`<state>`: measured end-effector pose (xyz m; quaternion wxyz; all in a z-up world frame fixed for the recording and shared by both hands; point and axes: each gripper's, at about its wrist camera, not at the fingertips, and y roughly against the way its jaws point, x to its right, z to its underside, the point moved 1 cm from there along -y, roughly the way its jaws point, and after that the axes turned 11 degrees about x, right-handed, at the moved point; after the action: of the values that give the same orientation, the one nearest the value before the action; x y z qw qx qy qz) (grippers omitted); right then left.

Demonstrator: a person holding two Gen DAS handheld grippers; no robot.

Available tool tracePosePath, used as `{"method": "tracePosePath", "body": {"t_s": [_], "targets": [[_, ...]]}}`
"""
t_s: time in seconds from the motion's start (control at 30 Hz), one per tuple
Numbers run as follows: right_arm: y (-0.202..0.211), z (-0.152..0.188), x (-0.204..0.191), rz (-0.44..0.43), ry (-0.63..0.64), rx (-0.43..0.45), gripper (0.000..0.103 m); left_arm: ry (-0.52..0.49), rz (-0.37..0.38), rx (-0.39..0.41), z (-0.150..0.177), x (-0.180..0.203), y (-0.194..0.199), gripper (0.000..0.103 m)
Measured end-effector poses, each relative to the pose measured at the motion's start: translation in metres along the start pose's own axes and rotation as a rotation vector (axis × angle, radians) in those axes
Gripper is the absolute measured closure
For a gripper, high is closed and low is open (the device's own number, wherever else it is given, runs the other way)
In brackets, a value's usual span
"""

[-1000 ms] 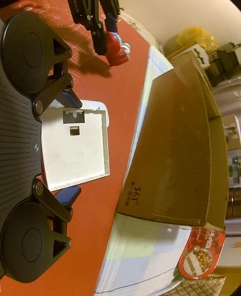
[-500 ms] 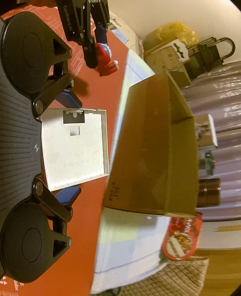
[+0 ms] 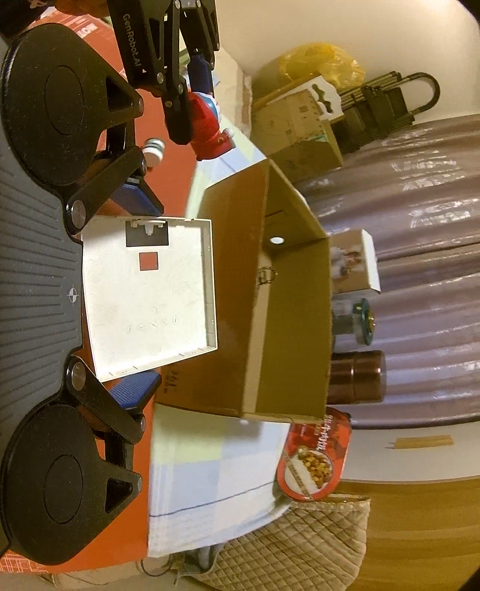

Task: Organize rigid objects
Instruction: 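Carry the Doraemon figure and white tray over the cardboard box, then lower the Doraemon figure into the box and open the left tool while the right tool releases the tray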

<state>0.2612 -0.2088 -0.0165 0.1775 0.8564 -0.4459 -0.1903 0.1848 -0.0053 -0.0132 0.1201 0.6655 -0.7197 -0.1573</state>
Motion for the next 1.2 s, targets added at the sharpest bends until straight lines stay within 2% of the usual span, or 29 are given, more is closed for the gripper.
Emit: {"method": "tracePosePath", "body": {"t_s": [0.33, 0.73, 1.2], "targets": [[0.004, -0.033, -0.001, 0.023, -0.009, 0.018, 0.017, -0.023, 0.026, 0.01, -0.035, -0.009, -0.011, 0.063], [-0.008, -0.055, 0.003, 0.023, -0.026, 0.007, 0.017, -0.02, 0.049, -0.027, -0.052, -0.017, -0.034, 0.063], [-0.029, -0.08, 0.013, 0.036, -0.024, -0.003, 0.017, -0.052, 0.059, -0.029, -0.071, -0.026, -0.061, 0.063]]}}
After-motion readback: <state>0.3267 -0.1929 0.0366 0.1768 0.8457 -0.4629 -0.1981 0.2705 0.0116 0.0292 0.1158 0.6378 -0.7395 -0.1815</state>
